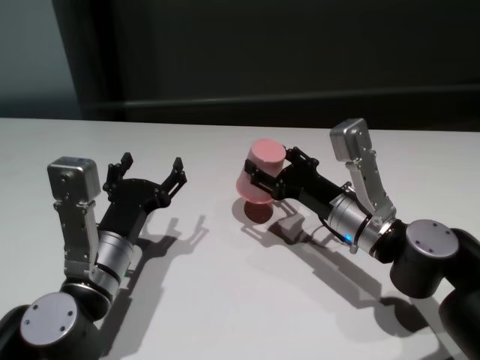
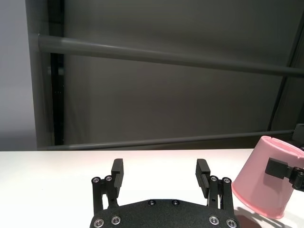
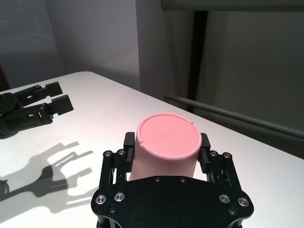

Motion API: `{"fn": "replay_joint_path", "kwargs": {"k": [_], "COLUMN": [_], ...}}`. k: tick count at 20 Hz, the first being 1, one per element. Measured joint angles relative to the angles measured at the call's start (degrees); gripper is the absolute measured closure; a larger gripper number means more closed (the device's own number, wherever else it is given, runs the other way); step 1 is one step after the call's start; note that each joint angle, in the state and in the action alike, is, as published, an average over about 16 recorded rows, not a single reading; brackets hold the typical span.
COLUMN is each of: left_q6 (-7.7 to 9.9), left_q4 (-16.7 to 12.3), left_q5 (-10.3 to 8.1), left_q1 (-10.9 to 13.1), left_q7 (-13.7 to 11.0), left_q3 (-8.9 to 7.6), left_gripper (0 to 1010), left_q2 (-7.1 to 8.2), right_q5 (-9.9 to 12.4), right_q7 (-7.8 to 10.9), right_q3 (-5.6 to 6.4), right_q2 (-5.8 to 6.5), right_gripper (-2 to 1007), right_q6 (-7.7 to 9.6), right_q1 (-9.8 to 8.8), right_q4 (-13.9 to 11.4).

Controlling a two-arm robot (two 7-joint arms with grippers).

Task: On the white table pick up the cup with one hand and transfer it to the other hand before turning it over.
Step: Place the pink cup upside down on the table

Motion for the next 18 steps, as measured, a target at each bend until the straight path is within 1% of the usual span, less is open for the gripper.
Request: {"fn": "replay_joint_path", "kwargs": {"k": [10,18], "left_q6": [0.00,0.00], "left_q4": [0.0,0.0], "left_q5": [0.00,0.00], "left_q1": [0.0,0.0], "left_q7": [0.0,0.0], "left_q3": [0.00,0.00], "left_gripper": [9,9], "left_q2": [0.00,0.00], "right_q5": [-1.1,-1.7], "right_q7": [1.13,1.84], "right_q3": [0.02,0.51], "right_q2": [-1.21,-1.89], "right_gripper": [245,245], "right_q6": [0.82,1.31], "right_q1": [-0.67,-1.31], "right_q4": [1.3,2.0]}}
